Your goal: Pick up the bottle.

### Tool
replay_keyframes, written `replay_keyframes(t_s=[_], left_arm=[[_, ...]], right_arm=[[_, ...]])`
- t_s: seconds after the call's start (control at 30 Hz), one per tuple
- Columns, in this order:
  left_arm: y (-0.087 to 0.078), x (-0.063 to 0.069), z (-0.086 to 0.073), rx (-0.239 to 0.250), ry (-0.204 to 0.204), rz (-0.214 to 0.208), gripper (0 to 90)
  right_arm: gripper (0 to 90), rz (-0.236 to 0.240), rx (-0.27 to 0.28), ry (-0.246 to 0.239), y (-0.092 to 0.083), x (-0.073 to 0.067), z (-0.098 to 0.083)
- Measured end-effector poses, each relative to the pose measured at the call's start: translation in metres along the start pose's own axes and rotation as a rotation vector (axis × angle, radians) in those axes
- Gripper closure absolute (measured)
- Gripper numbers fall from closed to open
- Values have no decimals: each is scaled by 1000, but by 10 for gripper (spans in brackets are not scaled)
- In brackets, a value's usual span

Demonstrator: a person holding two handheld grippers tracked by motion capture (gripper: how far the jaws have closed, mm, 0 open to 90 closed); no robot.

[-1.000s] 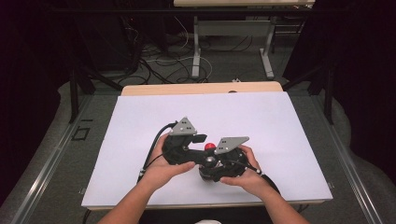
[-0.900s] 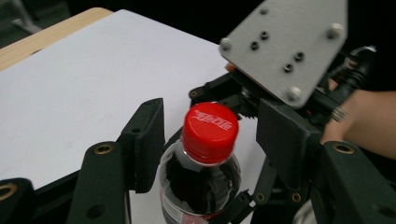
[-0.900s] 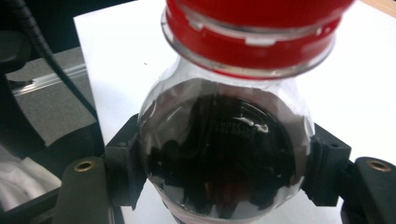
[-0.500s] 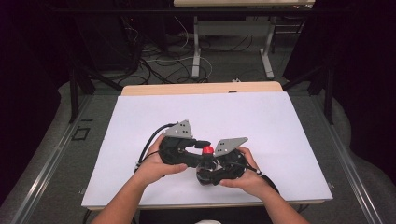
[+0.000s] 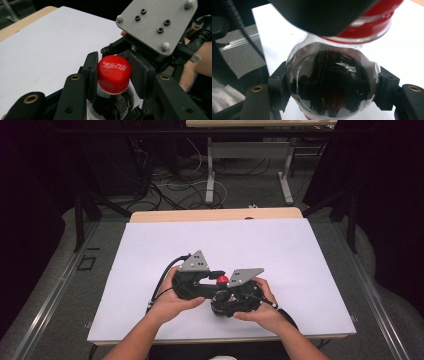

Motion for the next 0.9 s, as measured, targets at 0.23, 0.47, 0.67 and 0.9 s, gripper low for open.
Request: replay_keyframes(t_s=[0.23, 0.47, 0.67, 0.9], left_arm=[[6, 11, -1, 50, -66, 168, 615], [3, 9, 3, 40, -62, 130, 603], [-5, 4, 5, 2, -48, 7, 504], [-12, -5, 4, -18, -7, -135, 488]], right_arm=[[298, -80, -7, 12, 1, 4, -1], [297, -60, 9, 19, -2, 4, 1], [297, -14, 13, 9, -2, 1, 2], [297, 30, 32, -13, -2, -4, 4]])
Point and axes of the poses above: each handheld gripper's, and its own axes: y roughly forward along the jaws, z roughly out of its top, x roughly to its right, the point moved 5 cm from there along y, roughly forward along the jaws, and after that the axes turned 6 degrees about -y, right-handed, at the moved point
